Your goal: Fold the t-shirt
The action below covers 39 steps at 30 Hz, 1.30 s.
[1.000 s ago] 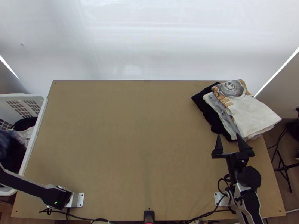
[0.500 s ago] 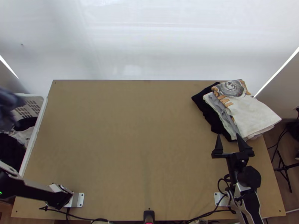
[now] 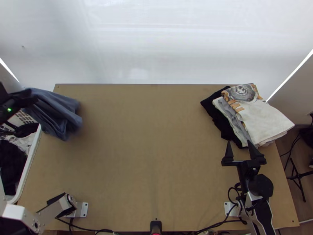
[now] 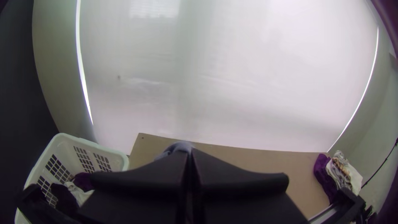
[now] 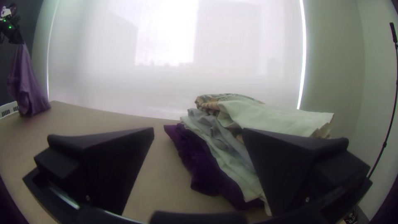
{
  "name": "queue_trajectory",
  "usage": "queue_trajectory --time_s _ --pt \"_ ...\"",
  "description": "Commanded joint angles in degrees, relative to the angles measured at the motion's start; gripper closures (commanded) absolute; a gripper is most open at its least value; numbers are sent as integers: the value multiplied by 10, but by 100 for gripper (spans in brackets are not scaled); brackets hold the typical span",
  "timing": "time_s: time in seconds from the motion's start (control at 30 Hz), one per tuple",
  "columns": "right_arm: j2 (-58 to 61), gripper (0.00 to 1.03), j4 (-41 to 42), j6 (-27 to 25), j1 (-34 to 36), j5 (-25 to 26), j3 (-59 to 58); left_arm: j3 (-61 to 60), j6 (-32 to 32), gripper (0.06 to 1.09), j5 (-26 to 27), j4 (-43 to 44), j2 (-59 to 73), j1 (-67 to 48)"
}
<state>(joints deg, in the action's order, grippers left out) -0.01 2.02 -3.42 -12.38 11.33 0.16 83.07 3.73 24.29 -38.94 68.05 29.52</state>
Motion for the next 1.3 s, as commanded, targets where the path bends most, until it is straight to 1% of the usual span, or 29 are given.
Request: queue_trajectory --time_s 0.0,0.07,0.13,0.17,0.27,0.3,0.47,0.5,0.6,0.67,0.77,0.9,1.1,1.27 --pt "0 4 0 1 0 0 0 -65 22 105 -19 -31 -68 -46" --pt "0 4 0 1 0 0 0 -87 17 105 -19 -47 -81 -68" --pt "0 4 0 1 0 0 0 -121 1 105 -36 -47 -100 -114" --pt "0 4 0 1 0 0 0 -139 -8 105 -55 -47 -109 -151" --pt "0 4 0 1 0 0 0 -195 -54 105 -143 -38 -123 -293" --pt "0 4 0 1 0 0 0 -214 -66 105 -159 -32 -125 -336" --pt "0 4 0 1 0 0 0 -292 -129 105 -253 61 -91 -536" --pt "0 4 0 1 0 0 0 -299 -136 105 -257 73 -72 -568" --pt "0 4 0 1 0 0 0 -311 -149 105 -301 105 -10 -664" --pt "0 4 0 1 0 0 0 -318 -150 105 -319 132 23 -718" --pt "0 4 0 1 0 0 0 -319 -152 105 -324 166 60 -772" --pt "0 4 0 1 0 0 0 -303 -167 105 -322 211 104 -808" --pt "0 4 0 1 0 0 0 -250 -193 105 -319 213 167 -857" --pt "0 4 1 1 0 0 0 -208 -206 105 -319 240 209 -887"
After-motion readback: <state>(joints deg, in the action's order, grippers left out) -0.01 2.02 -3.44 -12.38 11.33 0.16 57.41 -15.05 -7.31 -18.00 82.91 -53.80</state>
